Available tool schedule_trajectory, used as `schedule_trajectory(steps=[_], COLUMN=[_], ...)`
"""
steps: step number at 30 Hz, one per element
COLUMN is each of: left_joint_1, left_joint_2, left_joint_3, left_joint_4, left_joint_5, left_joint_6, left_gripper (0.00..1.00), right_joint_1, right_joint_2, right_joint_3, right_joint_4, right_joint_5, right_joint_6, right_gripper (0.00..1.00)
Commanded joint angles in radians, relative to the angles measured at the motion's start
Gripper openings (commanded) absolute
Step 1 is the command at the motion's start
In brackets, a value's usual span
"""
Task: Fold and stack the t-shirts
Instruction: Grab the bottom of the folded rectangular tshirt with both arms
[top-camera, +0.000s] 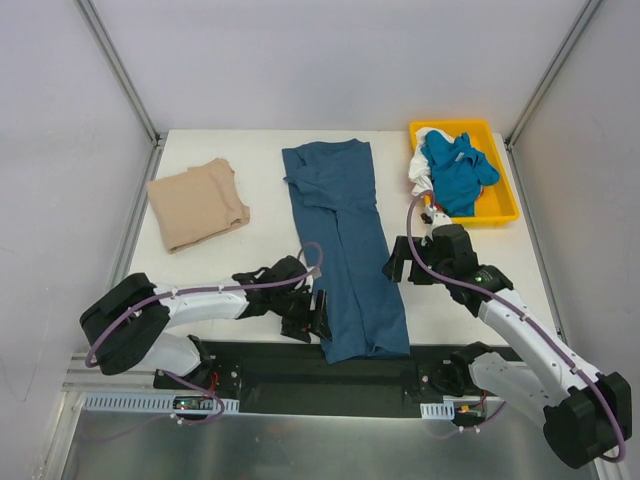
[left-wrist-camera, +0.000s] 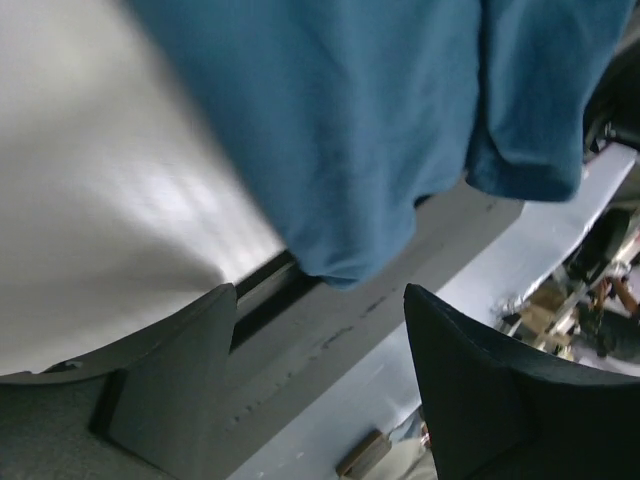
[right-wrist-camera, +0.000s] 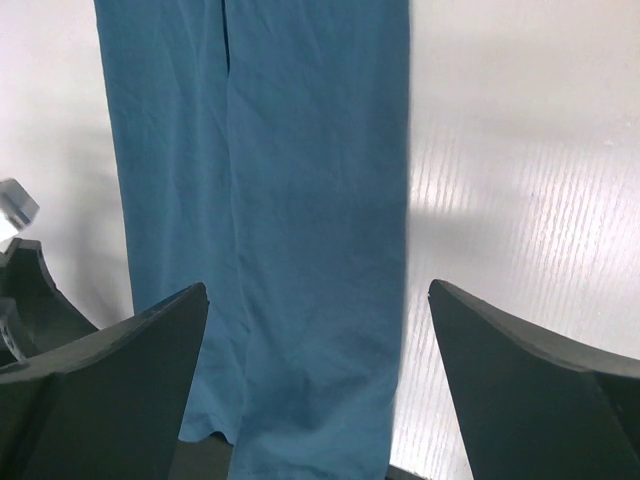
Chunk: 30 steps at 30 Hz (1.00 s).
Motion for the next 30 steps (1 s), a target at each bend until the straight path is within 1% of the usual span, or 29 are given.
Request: schedule_trajectory(steps=[1,4,5,8,14,15,17,18,20,24,25,29,30], left_joint_1=[-0.079,-0.117,-0.14,-0.173,-0.185,-0.184,-0.184,-0.184,-0.184,-0.185,-0.185,-0.184,-0.184], left_joint_2=[0.045,0.095,0.137,0.203,0.182,0.18,0.181,0.183,0.186,0.154,0.142,0.035,0.016], left_joint_3=[0.036,0.042,0.048,0.068,0.054,0.054,0.056,0.056,0.054,0.042,0.039,0.019,0.016], left_joint_4=[0.123,0.187,0.194,0.194,0.176,0.173,0.171,0.17,0.167,0.142,0.113,0.047,0.044], left_joint_5=[0.051,0.048,0.046,0.05,0.013,0.007,0.003,-0.001,-0.001,-0.027,-0.058,-0.122,-0.13], left_joint_6=[-0.058,-0.091,-0.097,-0.127,-0.169,-0.169,-0.17,-0.17,-0.177,-0.184,-0.184,-0.186,-0.184], left_gripper=[0.62,0.59,0.53,0.42,0.39,0.34,0.27,0.14,0.0,0.0,0.0,0.0,0.0], right_joint_1=[0.003,0.003,0.001,0.001,0.001,0.003,0.003,0.001,0.001,0.003,0.001,0.001,0.001], right_joint_2=[-0.062,-0.099,-0.116,-0.156,-0.223,-0.225,-0.225,-0.224,-0.222,-0.224,-0.227,-0.198,-0.184], right_joint_3=[-0.028,-0.041,-0.042,-0.045,-0.073,-0.068,-0.064,-0.06,-0.059,-0.062,-0.065,-0.042,-0.037], right_joint_4=[-0.018,-0.031,-0.038,-0.062,-0.073,-0.075,-0.076,-0.079,-0.085,-0.119,-0.127,-0.171,-0.195], right_joint_5=[0.0,0.013,0.014,0.034,0.066,0.066,0.065,0.062,0.056,0.033,0.03,-0.009,-0.039], right_joint_6=[0.024,0.023,0.015,0.0,-0.025,-0.029,-0.035,-0.037,-0.042,-0.048,-0.049,-0.04,-0.043], right_gripper=[0.97,0.97,0.97,0.97,0.97,0.97,0.97,0.97,0.97,0.97,0.97,0.97,0.97])
